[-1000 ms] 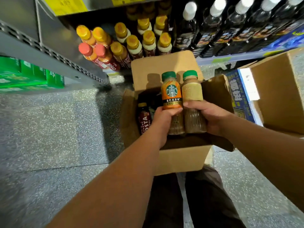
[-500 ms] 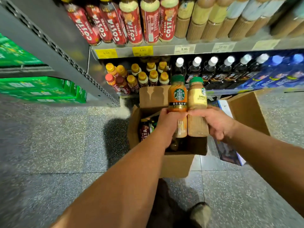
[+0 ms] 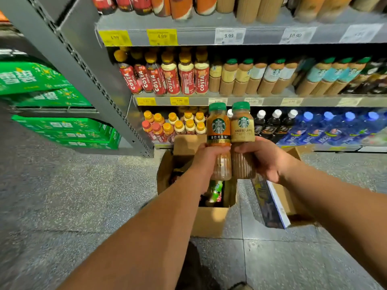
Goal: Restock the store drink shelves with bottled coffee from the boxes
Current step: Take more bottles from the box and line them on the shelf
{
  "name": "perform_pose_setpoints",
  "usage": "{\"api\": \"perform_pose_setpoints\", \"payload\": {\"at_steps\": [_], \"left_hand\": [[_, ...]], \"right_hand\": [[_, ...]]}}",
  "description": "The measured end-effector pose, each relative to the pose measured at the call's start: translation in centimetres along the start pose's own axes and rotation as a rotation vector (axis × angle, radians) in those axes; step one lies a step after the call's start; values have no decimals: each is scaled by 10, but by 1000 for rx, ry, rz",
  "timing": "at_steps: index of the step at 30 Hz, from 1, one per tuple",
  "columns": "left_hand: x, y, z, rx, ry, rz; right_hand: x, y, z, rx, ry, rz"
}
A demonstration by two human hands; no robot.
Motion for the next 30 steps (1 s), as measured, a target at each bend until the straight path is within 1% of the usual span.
{"api": "perform_pose_setpoints", "payload": {"at_steps": [7,11,14,16,20,23,27,30], "left_hand": [[36,-15,61,-9,-127,4],[62,-21,95,-85,-220,7],[81,-23,112,-120,-253,67],[95,-22,120,-117,-273,50],[121,-18,117,-36,-302,28],[142,-10,115,-64,-362,15],[174,6,97,-91,-384,10],[198,18,83,-109,-395,11]], "right_hand": [[-34,6,50,27,94,-24],[-60,4,79,60,160,-6],[-80,-1,94,115,191,14],[-95,-6,102,163,217,22],[-122,-20,109,193,256,3],[-142,-33,108,212,303,16],[-170,-59,98,296,366,69],[-190,-81,87,342,403,49]]}}
Point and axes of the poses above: each hand's wrist, its own z-axis away from the middle knuckle, its own y-axis out of the back of the hand, x = y × z, the point moved 1 cm from there along -z, towards the middle knuckle, and after that the axes turned 6 degrees about x, right-handed, at the moved point
